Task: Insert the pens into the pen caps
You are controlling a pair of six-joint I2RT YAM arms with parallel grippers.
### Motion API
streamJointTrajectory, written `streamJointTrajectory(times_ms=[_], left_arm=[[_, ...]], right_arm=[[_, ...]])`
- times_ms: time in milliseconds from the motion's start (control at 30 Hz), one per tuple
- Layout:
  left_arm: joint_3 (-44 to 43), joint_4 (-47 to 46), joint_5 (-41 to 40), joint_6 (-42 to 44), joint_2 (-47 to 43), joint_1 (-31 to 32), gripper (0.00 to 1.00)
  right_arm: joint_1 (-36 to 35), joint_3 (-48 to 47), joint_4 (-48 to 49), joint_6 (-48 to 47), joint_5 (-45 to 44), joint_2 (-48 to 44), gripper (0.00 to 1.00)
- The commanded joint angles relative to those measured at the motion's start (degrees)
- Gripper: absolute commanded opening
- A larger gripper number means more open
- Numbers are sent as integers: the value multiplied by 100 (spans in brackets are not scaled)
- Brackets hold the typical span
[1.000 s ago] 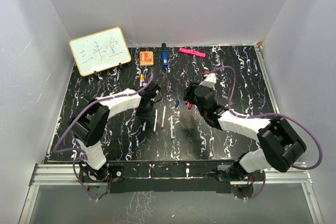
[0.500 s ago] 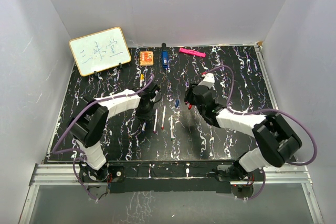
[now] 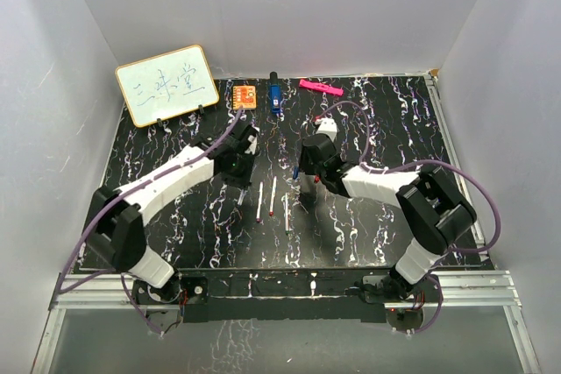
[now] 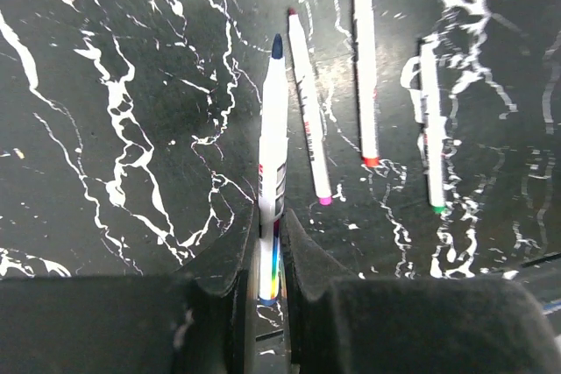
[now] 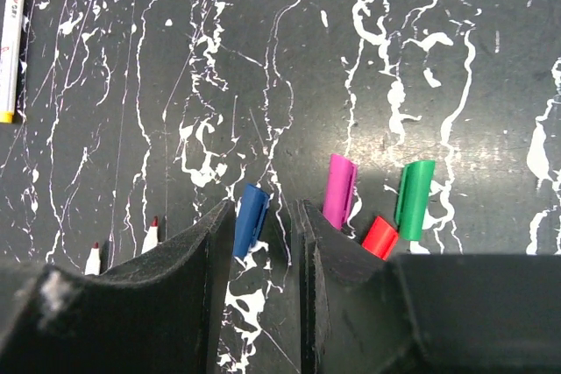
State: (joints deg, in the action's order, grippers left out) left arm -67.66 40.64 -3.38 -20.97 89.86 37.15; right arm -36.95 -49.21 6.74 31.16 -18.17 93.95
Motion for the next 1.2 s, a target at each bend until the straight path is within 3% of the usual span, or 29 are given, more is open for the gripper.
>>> streamJointTrajectory(times_ms=[0, 567, 1167], left_arm=[[-292, 366, 109, 61, -578, -8, 0], [330, -192, -83, 96, -1831, -67, 0], [622, -383, -22, 32, -1972, -76, 0]], right_arm=[[-146, -513, -258, 33, -1, 228, 30], [-436, -1355, -1307, 215, -598, 1028, 30], [-596, -1817, -2001, 439, -819, 1530, 29]])
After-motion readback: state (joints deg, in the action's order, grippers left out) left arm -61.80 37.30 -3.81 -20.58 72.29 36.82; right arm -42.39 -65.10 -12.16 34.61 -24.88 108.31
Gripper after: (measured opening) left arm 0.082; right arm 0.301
